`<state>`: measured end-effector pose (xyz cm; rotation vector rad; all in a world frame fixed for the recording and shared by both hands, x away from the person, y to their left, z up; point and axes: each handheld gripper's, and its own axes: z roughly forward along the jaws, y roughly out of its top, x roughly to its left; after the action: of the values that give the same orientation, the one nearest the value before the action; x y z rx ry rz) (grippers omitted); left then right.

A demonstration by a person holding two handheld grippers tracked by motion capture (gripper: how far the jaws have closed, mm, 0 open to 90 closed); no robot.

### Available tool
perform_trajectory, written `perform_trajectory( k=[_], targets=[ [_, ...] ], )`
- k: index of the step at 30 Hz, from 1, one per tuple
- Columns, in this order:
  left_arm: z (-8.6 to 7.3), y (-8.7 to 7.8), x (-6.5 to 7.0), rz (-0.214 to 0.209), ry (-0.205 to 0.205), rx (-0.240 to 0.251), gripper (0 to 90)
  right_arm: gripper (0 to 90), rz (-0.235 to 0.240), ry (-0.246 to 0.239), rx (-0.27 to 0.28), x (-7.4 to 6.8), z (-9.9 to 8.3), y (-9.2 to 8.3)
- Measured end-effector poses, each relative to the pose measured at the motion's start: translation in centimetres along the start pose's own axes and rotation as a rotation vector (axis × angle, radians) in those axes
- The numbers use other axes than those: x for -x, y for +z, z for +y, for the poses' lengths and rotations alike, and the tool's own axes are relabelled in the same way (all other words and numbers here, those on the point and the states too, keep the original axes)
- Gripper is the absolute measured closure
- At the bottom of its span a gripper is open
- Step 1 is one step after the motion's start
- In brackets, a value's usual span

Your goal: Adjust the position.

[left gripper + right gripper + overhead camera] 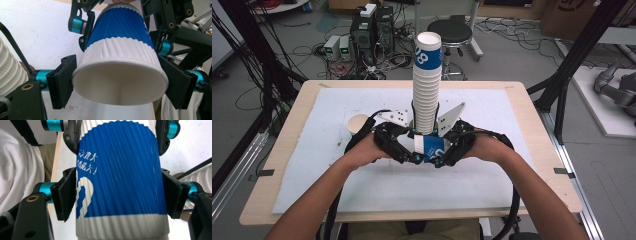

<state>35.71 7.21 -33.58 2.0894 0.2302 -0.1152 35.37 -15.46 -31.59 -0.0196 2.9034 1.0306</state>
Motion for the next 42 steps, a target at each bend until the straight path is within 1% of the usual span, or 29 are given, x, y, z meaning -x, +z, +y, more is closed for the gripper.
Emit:
perform_trajectory(
  k=[5, 7, 9, 10, 12, 13, 15, 16, 18, 20, 23, 25, 27, 29, 32, 33, 37, 39, 42],
  targets=[
    [0.0, 0.1, 0.1, -0.007, 0.005, -0.012, 20.4, 25.7, 0.011, 0.008, -0.008, -0.1, -0.1, 0.0],
    [0.0, 0.2, 0.1, -0.008, 0.003, -0.004, 20.2, 26.0, 0.012, 0.010, -0.008, -0.1, -0.1, 0.0],
    [0.0, 0.1, 0.1, 0.000, 0.004, 0.013, 18.9, 25.9, 0.008, 0.017, -0.003, -0.1, -0.1, -0.2],
    [0.0, 0.1, 0.1, 0.008, 0.009, 0.026, 18.2, 25.8, 0.005, 0.022, 0.000, -0.1, -0.1, -0.2],
    [-0.1, 0.0, 0.1, 0.028, -0.003, 0.062, 15.7, 25.7, -0.009, 0.025, 0.010, -0.1, -0.2, -0.4],
    [-0.3, 0.0, 0.0, 0.029, -0.014, 0.084, 14.9, 25.7, -0.015, 0.030, 0.018, -0.1, -0.3, -0.5],
    [-0.5, -0.2, 0.0, 0.031, -0.021, 0.117, 14.8, 25.7, -0.029, 0.042, 0.033, -0.1, -0.4, -0.7],
    [-0.6, -0.2, -0.1, 0.028, -0.013, 0.130, 14.8, 25.7, -0.029, 0.046, 0.043, 0.0, -0.5, -0.9],
    [-0.7, -0.3, 0.0, 0.028, -0.023, 0.167, 14.8, 25.7, -0.029, 0.057, 0.071, 0.0, -0.7, -1.0],
    [-0.8, -0.5, 0.0, 0.037, -0.016, 0.185, 14.8, 25.7, -0.023, 0.070, 0.100, 0.0, -1.1, -1.0],
    [-1.0, -0.7, -0.2, 0.045, -0.012, 0.223, 14.8, 25.6, -0.029, 0.089, 0.123, 0.0, -1.8, -1.0],
    [-1.2, -0.8, -0.2, 0.042, -0.022, 0.255, 14.1, 25.6, -0.034, 0.104, 0.135, 0.0, -2.1, -1.1],
    [-1.3, -0.9, -0.2, 0.044, -0.020, 0.276, 14.0, 25.6, -0.031, 0.118, 0.154, 0.0, -2.4, -1.1],
    [-1.4, -0.9, -0.3, 0.046, -0.022, 0.297, 13.6, 25.6, -0.040, 0.123, 0.172, 0.0, -2.6, -1.1],
    [-1.5, -0.9, -0.3, 0.053, -0.023, 0.313, 12.1, 25.6, -0.043, 0.141, 0.201, 0.0, -2.9, -1.1],
    [-1.6, -0.9, -0.3, 0.058, -0.026, 0.326, 12.1, 25.6, -0.049, 0.142, 0.208, -0.1, -3.0, -1.2],
    [-1.9, -1.2, -0.3, 0.067, -0.038, 0.382, 12.1, 25.6, -0.052, 0.170, 0.256, -0.1, -3.6, -1.2],
    [-2.0, -1.4, -0.4, 0.072, -0.044, 0.398, 12.1, 25.6, -0.057, 0.181, 0.272, -0.1, -3.9, -1.2],
    [-2.1, -1.5, -0.4, 0.068, -0.047, 0.412, 12.0, 25.6, -0.065, 0.201, 0.289, -0.1, -4.3, -1.3]
  ],
)
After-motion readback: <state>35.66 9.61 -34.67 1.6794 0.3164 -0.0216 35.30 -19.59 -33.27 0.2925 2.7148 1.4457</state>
